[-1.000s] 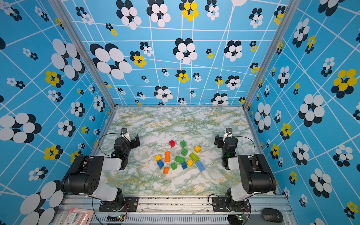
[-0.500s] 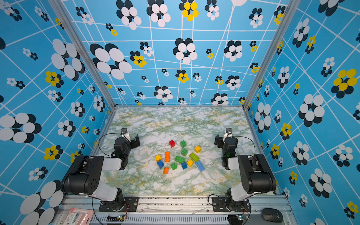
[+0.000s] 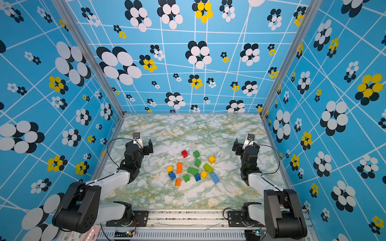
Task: Assemble a fork with lego
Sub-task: Pick up the lego brick from the center of the board.
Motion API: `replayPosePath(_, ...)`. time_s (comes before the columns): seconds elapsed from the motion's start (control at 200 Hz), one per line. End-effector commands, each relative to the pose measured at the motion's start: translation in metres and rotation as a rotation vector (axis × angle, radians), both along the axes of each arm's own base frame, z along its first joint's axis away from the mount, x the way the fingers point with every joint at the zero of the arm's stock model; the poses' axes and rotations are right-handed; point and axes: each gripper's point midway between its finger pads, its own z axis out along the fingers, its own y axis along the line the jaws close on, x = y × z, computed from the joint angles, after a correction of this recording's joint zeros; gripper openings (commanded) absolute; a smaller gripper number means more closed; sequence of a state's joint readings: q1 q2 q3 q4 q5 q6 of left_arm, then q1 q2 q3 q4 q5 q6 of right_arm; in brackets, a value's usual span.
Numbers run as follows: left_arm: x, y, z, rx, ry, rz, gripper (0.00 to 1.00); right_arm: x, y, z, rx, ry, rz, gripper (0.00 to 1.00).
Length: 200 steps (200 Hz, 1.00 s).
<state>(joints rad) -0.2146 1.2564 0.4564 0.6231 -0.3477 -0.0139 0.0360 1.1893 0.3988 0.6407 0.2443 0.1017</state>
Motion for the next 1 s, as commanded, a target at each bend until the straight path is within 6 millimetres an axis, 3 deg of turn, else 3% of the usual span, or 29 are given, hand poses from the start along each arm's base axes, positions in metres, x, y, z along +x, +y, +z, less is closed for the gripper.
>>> replayPosePath(0.0, -0.012, 0.016, -0.003, -0.063, 0.097, 0.120, 0.99, -0.010, -0.006, 0.001, 0.116, 0.092, -0.071, 0.99)
replayPosePath(0.185, -0.033, 0.037, -0.007, -0.290, 0.263, 0.325, 0.99, -0.024, -0.005, 0.001, 0.290, 0.238, -0.149, 0.99)
replayPosePath(0.285, -0.035, 0.030, -0.010, -0.359, 0.363, 0.313, 0.99, -0.026, 0.008, 0.000, 0.366, 0.292, -0.108, 0.99)
replayPosePath(0.45, -0.037, -0.029, 0.001, -0.343, 0.431, 0.100, 0.99, -0.026, 0.046, -0.001, 0.473, 0.373, 0.072, 0.99)
replayPosePath(0.575, -0.051, -0.080, 0.003, -0.336, 0.483, -0.069, 0.99, -0.032, 0.071, -0.008, 0.503, 0.456, 0.171, 1.00)
replayPosePath(0.825, -0.085, -0.162, -0.002, -0.385, 0.547, -0.348, 0.99, -0.072, 0.130, -0.031, 0.335, 0.719, 0.328, 0.99)
replayPosePath(0.995, -0.102, -0.210, -0.010, -0.399, 0.590, -0.513, 0.99, -0.093, 0.157, -0.051, 0.208, 0.858, 0.420, 0.90)
